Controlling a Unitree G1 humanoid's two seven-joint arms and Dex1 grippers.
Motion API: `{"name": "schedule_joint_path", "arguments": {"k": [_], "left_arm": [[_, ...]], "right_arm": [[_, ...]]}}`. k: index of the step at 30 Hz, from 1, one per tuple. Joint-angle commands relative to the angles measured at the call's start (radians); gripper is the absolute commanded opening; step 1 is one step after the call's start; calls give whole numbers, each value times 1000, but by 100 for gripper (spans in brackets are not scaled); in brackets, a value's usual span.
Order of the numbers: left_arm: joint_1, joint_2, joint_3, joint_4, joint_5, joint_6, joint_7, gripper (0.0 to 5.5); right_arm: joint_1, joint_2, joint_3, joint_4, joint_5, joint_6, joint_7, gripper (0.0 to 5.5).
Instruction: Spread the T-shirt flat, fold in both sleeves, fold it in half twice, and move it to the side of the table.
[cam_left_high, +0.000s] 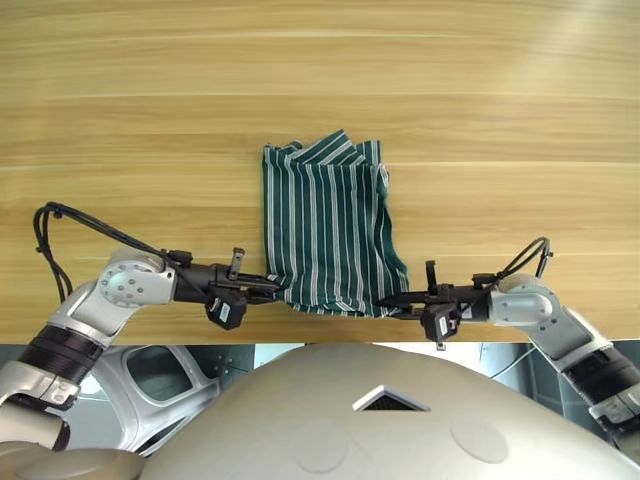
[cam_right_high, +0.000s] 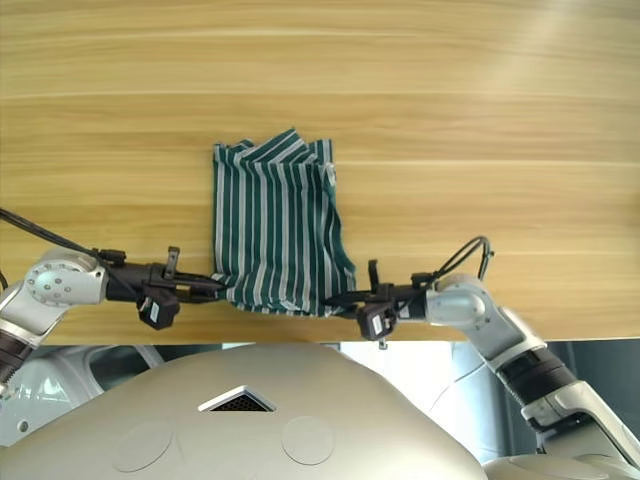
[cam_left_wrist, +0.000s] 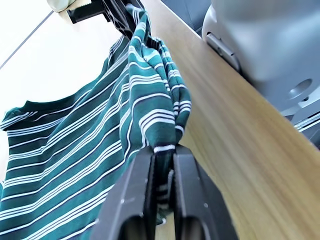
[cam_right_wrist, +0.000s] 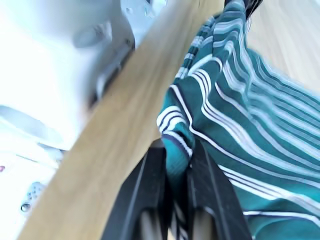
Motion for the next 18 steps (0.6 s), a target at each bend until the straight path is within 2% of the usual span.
{"name": "schedule_joint_path", "arguments": {"k": [1, 4, 8, 13, 18], "left_arm": [[59, 37, 22, -30, -12, -5, 1, 26], [112, 62, 33, -66, -46, -21, 1, 26], [134, 92, 67, -107, -203, -41, -17, 26], [66, 55, 136, -78, -292, 1, -17, 26], [-40, -33, 205, -32, -300, 93, 22, 26]], "right_arm": [[52, -65, -40, -98, 68, -23, 19, 21], [95, -97, -65, -159, 105, -51, 18, 21], [113, -111, -120, -175, 155, -79, 7, 21], [-3, -1, -198, -104, 132, 19, -69, 21], [-96, 83, -236, -35, 46, 120, -131, 21]]}}
